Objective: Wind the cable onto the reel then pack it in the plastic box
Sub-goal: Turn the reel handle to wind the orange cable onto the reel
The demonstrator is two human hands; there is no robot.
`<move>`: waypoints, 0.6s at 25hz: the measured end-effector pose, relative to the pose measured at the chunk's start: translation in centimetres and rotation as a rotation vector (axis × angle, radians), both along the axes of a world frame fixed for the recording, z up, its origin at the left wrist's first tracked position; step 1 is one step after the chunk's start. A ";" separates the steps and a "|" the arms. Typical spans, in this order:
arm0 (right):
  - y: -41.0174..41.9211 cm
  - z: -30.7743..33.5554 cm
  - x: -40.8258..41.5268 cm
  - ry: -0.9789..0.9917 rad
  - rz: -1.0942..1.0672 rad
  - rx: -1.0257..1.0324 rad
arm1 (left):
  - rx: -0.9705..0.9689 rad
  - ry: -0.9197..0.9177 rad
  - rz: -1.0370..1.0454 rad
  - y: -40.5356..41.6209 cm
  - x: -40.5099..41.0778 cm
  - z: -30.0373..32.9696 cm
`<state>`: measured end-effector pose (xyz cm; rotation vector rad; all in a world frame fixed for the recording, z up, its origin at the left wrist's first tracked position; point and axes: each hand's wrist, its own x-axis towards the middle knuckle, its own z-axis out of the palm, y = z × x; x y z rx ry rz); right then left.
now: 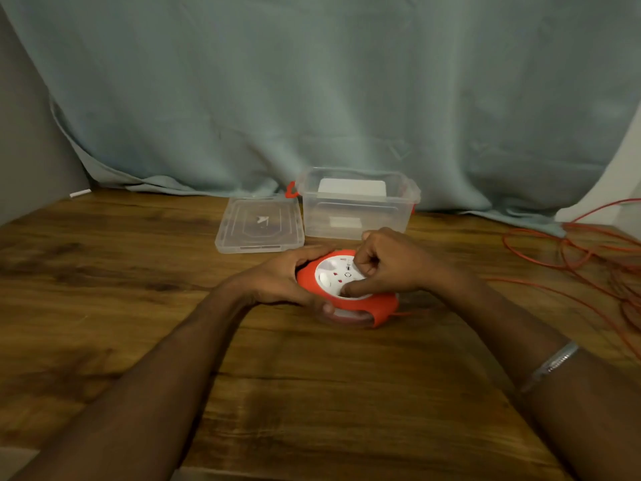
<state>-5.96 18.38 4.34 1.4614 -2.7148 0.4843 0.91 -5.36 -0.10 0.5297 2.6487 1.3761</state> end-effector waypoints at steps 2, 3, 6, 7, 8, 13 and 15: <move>-0.5 -0.9 0.2 -0.020 -0.090 -0.059 | -0.048 0.056 -0.037 0.4 -0.1 -0.4; -0.6 -1.2 0.4 -0.023 -0.140 -0.078 | -0.043 0.046 -0.049 0.7 -0.1 -0.4; -0.8 -1.4 1.6 0.050 -0.273 -0.093 | -0.060 0.038 -0.076 1.0 -0.1 -0.1; -0.7 -1.5 1.9 0.077 -0.295 -0.104 | -0.065 0.024 -0.074 1.0 -0.1 -0.1; -0.5 -1.5 2.1 0.111 -0.289 -0.127 | -0.063 0.016 -0.072 1.0 -0.1 0.0; 1.8 -0.7 1.6 0.051 -0.106 -0.201 | -0.027 0.006 -0.067 0.9 0.0 -0.3; 2.6 -0.1 1.4 -0.034 -0.102 -0.107 | -0.043 -0.016 -0.077 0.9 -0.2 -0.5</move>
